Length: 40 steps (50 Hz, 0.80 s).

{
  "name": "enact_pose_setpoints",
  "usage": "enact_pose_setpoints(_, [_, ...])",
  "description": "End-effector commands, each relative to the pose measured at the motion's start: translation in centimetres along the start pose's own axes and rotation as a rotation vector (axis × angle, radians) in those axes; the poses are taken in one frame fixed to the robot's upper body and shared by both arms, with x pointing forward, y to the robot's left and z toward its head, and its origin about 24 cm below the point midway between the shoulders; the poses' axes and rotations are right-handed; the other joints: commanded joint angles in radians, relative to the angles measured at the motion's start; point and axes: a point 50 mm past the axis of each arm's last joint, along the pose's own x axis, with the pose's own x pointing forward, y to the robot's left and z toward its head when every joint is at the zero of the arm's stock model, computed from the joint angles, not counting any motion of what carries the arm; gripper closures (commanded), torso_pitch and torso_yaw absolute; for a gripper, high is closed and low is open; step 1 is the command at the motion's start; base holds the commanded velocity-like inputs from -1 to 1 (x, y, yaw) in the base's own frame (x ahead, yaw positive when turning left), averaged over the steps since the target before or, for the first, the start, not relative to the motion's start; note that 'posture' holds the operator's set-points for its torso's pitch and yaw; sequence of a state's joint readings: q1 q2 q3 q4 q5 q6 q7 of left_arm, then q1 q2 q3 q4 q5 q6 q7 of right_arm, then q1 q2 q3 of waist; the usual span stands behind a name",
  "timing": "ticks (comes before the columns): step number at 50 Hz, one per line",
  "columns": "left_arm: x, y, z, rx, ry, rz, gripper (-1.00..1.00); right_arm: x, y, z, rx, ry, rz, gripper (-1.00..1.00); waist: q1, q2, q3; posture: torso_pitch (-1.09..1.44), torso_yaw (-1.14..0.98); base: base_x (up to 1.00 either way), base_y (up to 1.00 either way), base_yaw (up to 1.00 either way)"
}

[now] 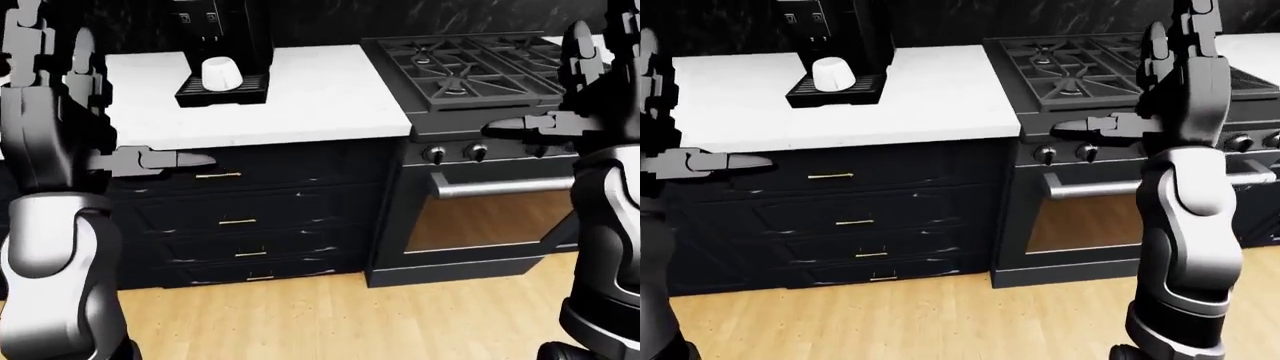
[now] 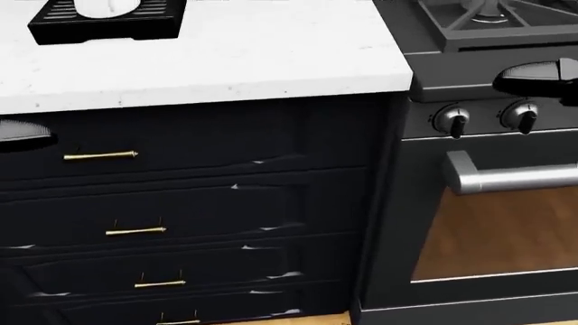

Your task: Pick the mug from under the coffee machine dispenser and place it on the counter.

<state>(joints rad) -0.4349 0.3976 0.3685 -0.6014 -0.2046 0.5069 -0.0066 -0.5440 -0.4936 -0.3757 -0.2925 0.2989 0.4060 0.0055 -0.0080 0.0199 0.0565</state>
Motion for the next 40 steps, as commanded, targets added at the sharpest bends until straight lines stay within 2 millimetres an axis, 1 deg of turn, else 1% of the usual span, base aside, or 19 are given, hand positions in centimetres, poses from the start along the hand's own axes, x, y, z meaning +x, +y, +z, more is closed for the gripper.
enact_pose_setpoints(1, [0.15, 0.26, 1.14, 0.014, -0.063, 0.013, -1.00, 0.24, 0.15, 1.59, -0.004, -0.080, 0.011, -1.00, 0.001, 0.000, -0.017, 0.00, 0.00, 0.20, 0.00, 0.00])
enact_pose_setpoints(3, [0.15, 0.26, 1.12, 0.015, -0.062, 0.014, -1.00, 0.23, 0.19, 1.57, -0.004, -0.080, 0.012, -1.00, -0.004, 0.053, -0.032, 0.00, 0.00, 0.20, 0.00, 0.00])
enact_pose_setpoints(4, [0.15, 0.26, 1.12, 0.014, -0.062, 0.014, -1.00, 0.23, 0.20, 1.57, -0.004, -0.080, 0.012, -1.00, -0.009, 0.057, -0.046, 0.00, 0.00, 0.20, 0.00, 0.00])
enact_pose_setpoints(5, [0.13, 0.26, 1.10, 0.014, -0.062, 0.014, -1.00, 0.23, 0.20, 1.57, -0.004, -0.080, 0.012, -1.00, 0.006, 0.041, -0.030, 0.00, 0.00, 0.20, 0.00, 0.00])
enact_pose_setpoints(6, [0.12, 0.25, 1.06, 0.015, -0.061, 0.014, -1.00, 0.23, 0.20, 1.55, -0.005, -0.080, 0.012, -1.00, 0.003, 0.051, -0.023, 0.00, 0.00, 0.20, 0.00, 0.00])
enact_pose_setpoints(9, [0.12, 0.22, 1.08, 0.014, -0.061, 0.013, -1.00, 0.24, 0.15, 1.57, -0.005, -0.080, 0.011, -1.00, 0.013, 0.025, -0.031, 0.00, 0.00, 0.20, 0.00, 0.00])
enact_pose_setpoints(13, [0.09, 0.17, 0.99, 0.014, -0.059, 0.012, -1.00, 0.20, 0.13, 1.51, -0.005, -0.079, 0.011, -1.00, 0.020, -0.015, -0.020, 0.00, 0.00, 0.20, 0.00, 0.00])
enact_pose_setpoints(15, [0.13, 0.22, 1.04, 0.014, -0.059, 0.013, -1.00, 0.20, 0.13, 1.51, -0.005, -0.078, 0.011, -1.00, 0.025, -0.051, -0.027, 0.00, 0.00, 0.20, 0.00, 0.00])
enact_pose_setpoints(16, [0.10, 0.22, 1.08, 0.014, -0.060, 0.013, -1.00, 0.17, 0.15, 1.53, -0.004, -0.078, 0.011, -1.00, 0.026, -0.082, -0.035, 0.00, 0.00, 0.20, 0.00, 0.00])
enact_pose_setpoints(18, [0.05, 0.21, 1.05, 0.014, -0.059, 0.013, -1.00, 0.16, 0.11, 1.53, -0.004, -0.077, 0.010, -1.00, 0.014, -0.069, -0.031, 0.00, 0.00, 0.19, 0.00, 0.00])
enact_pose_setpoints(19, [0.07, 0.22, 1.08, 0.014, -0.059, 0.013, -1.00, 0.18, 0.10, 1.57, -0.003, -0.077, 0.010, -1.00, 0.017, -0.079, -0.023, 0.00, 0.00, 0.19, 0.00, 0.00])
enact_pose_setpoints(22, [0.08, 0.25, 1.04, 0.014, -0.059, 0.013, -1.00, 0.17, 0.10, 1.48, -0.001, -0.073, 0.008, -1.00, 0.010, -0.058, -0.030, 0.00, 0.00, 0.17, 0.00, 0.00])
enact_pose_setpoints(26, [0.07, 0.26, 1.04, 0.015, -0.059, 0.013, -1.00, 0.19, 0.10, 1.48, 0.002, -0.071, 0.008, -1.00, 0.006, -0.018, -0.018, 0.00, 0.00, 0.13, 0.00, 0.00])
enact_pose_setpoints(29, [0.06, 0.28, 1.04, 0.015, -0.059, 0.014, -1.00, 0.20, 0.14, 1.47, 0.002, -0.071, 0.010, -1.00, -0.002, 0.051, -0.036, 0.00, 0.00, 0.12, 0.00, 0.00])
enact_pose_setpoints(30, [0.06, 0.29, 1.04, 0.015, -0.059, 0.014, -1.00, 0.20, 0.14, 1.48, 0.002, -0.071, 0.010, -1.00, -0.006, 0.050, -0.051, 0.00, 0.00, 0.12, 0.00, 0.00])
enact_pose_setpoints(31, [0.08, 0.29, 1.06, 0.015, -0.059, 0.014, -1.00, 0.21, 0.12, 1.49, 0.002, -0.071, 0.009, -1.00, 0.008, 0.037, -0.036, 0.00, 0.00, 0.12, 0.00, 0.00])
enact_pose_setpoints(32, [0.10, 0.29, 1.05, 0.015, -0.059, 0.014, -1.00, 0.23, 0.12, 1.54, 0.002, -0.071, 0.009, -1.00, 0.006, 0.047, -0.029, 0.00, 0.00, 0.12, 0.00, 0.00])
enact_pose_setpoints(35, [0.14, 0.25, 1.05, 0.014, -0.059, 0.013, -1.00, 0.25, 0.09, 1.59, 0.005, -0.071, 0.008, -1.00, 0.013, 0.022, -0.039, 0.00, 0.00, 0.12, 0.00, 0.00])
enact_pose_setpoints(40, [0.15, 0.29, 1.15, 0.014, -0.060, 0.015, -1.00, 0.27, 0.07, 1.73, 0.006, -0.071, 0.009, -1.00, 0.018, -0.033, -0.028, 0.00, 0.00, 0.11, 0.01, 0.00])
